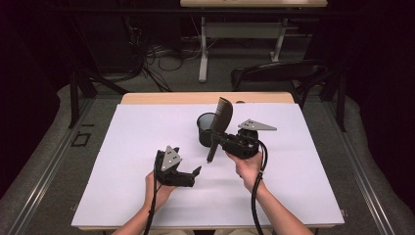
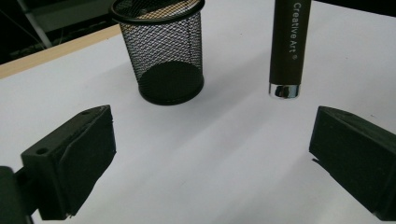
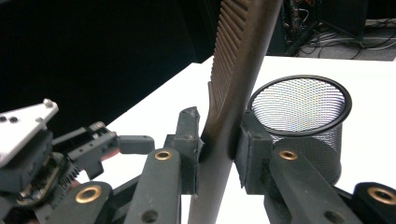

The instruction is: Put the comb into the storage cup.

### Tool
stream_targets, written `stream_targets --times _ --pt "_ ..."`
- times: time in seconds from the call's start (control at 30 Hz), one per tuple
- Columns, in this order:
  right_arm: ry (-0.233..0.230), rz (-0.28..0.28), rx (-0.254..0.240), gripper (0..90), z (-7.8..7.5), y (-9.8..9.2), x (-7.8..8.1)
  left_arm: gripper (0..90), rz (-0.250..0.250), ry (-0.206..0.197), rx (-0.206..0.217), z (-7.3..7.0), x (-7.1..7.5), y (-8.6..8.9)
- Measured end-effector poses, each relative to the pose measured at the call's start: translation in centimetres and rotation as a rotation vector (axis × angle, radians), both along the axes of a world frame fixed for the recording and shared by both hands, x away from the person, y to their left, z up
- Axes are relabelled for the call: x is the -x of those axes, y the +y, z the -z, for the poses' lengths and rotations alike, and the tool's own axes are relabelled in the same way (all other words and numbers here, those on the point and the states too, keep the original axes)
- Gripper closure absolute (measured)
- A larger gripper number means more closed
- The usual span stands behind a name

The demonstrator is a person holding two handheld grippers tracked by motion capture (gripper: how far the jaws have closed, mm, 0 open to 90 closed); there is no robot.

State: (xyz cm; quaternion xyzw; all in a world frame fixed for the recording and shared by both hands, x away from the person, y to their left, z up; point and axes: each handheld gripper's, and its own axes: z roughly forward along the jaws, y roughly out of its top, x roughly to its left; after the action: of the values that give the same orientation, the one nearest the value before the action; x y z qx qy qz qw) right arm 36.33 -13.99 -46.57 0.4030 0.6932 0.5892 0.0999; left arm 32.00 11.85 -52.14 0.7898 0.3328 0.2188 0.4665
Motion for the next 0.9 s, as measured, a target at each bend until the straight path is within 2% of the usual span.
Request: stream_targets --times 0.47,0.9 --pt "-0.078 0.040 0.112 73.3 -0.6 -0.6 0.6 0.2 -0.025 0.011 0.021 -0.2 0.2 2.2" --pt "-0.114 0.073 0.203 73.3 -1.2 -1.6 0.9 0.2 -0.049 0.019 0.005 0.0 0.7 3.9"
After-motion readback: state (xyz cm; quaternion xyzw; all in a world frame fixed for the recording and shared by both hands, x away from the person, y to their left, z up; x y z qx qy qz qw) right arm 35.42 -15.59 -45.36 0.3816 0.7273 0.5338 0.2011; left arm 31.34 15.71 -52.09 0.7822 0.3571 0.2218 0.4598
